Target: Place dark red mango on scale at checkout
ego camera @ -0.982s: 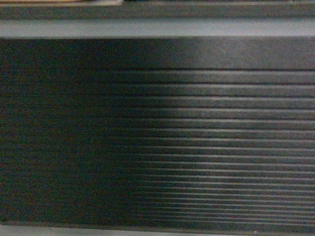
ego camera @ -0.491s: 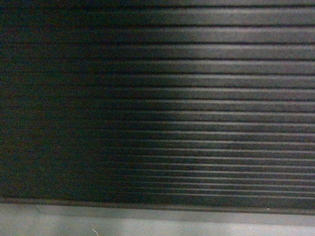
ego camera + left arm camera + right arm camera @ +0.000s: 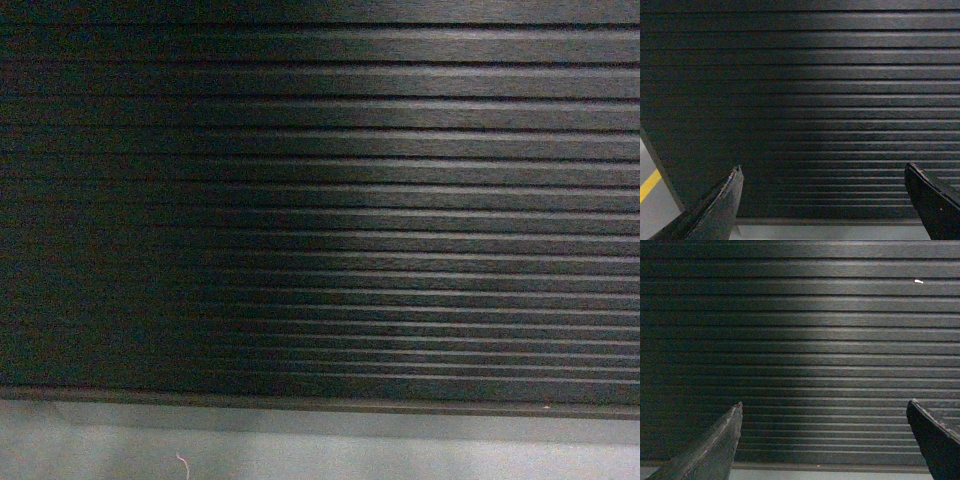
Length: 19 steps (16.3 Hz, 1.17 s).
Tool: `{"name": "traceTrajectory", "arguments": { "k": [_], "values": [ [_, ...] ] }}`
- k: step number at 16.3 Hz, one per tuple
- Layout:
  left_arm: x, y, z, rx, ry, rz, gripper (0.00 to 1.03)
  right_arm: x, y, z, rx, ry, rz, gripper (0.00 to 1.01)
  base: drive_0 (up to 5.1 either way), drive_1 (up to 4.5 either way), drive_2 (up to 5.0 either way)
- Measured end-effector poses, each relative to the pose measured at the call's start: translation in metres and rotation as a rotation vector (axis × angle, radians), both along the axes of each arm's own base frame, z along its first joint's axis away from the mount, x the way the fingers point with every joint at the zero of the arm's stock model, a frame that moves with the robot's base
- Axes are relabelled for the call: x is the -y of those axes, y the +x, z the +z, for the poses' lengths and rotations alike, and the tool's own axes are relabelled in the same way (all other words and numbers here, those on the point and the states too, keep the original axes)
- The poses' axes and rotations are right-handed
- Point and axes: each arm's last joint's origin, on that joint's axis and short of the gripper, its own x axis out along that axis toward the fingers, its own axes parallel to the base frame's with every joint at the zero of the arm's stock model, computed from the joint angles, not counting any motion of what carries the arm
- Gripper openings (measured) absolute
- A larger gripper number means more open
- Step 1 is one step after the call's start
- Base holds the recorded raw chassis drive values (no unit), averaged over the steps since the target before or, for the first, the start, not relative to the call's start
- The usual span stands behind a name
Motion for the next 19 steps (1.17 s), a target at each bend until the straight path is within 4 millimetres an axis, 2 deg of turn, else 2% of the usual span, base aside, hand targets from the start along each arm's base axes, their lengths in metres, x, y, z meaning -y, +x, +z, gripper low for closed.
{"name": "traceTrajectory", "arguments": {
  "k": [19],
  "values": [
    [0.0000,0.0000,0.0000,0.000,0.000,0.000,0.98,0.0000,0.0000,0.0000,0.000,0.000,0.000,0.98,0.0,0.00,0.0]
  ]
}}
